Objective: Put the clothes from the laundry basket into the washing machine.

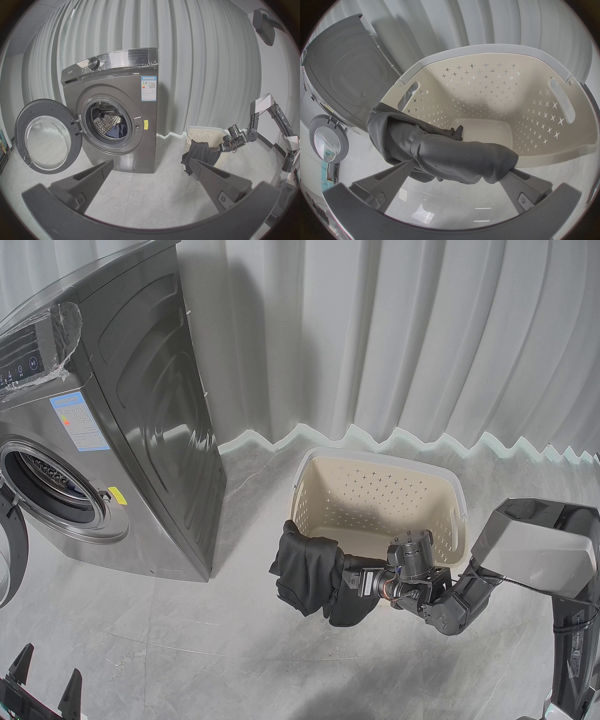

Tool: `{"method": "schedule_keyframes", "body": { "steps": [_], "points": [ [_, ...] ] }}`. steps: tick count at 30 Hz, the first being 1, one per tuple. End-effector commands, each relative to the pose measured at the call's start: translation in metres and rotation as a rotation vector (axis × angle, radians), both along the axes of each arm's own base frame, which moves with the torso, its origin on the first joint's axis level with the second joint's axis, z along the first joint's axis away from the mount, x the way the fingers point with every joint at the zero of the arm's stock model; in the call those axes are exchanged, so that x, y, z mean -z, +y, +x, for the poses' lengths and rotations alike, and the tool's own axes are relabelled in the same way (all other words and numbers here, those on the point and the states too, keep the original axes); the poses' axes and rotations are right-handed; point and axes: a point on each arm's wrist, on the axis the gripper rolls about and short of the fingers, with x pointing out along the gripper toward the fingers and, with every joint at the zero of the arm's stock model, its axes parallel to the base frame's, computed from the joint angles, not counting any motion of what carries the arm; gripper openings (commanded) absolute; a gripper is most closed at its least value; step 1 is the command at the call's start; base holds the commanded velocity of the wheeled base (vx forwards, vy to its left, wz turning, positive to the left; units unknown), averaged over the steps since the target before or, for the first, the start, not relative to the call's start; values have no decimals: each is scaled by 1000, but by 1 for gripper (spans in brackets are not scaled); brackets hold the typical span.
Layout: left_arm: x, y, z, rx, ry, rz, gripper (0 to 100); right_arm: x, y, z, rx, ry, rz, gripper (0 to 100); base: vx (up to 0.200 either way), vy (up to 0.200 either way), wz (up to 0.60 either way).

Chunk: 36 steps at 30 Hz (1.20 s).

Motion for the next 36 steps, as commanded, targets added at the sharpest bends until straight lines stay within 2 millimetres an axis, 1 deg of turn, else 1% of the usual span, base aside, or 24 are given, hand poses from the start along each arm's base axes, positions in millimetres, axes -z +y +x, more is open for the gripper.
{"method": "schedule_keyframes", "body": {
  "steps": [1,9,12,16,22,24,29,34,36],
  "points": [
    [5,0,0,0,3,-1,100,1,2,0,-3,-1,1,0,0,0,0],
    [5,0,0,0,3,-2,100,1,3,-3,-6,1,8,0,0,0,0],
    [5,0,0,0,3,-2,100,-2,3,-7,-11,4,11,0,0,0,0],
    [5,0,0,0,3,-4,100,-16,-1,-17,-12,-8,18,0,0,0,0],
    [5,0,0,-2,3,-4,100,-52,-11,-43,-28,-52,46,0,0,0,0],
    [5,0,0,0,3,-4,100,-61,-13,-50,-36,-65,55,0,0,0,0],
    [5,0,0,0,3,-5,100,-94,-20,-70,-52,-133,98,0,0,0,0],
    [5,0,0,0,3,-5,100,-141,-27,-99,-90,-251,173,0,0,0,0],
    [5,0,0,1,2,-7,100,-161,-29,-116,-124,-305,209,0,0,0,0]
  ]
}}
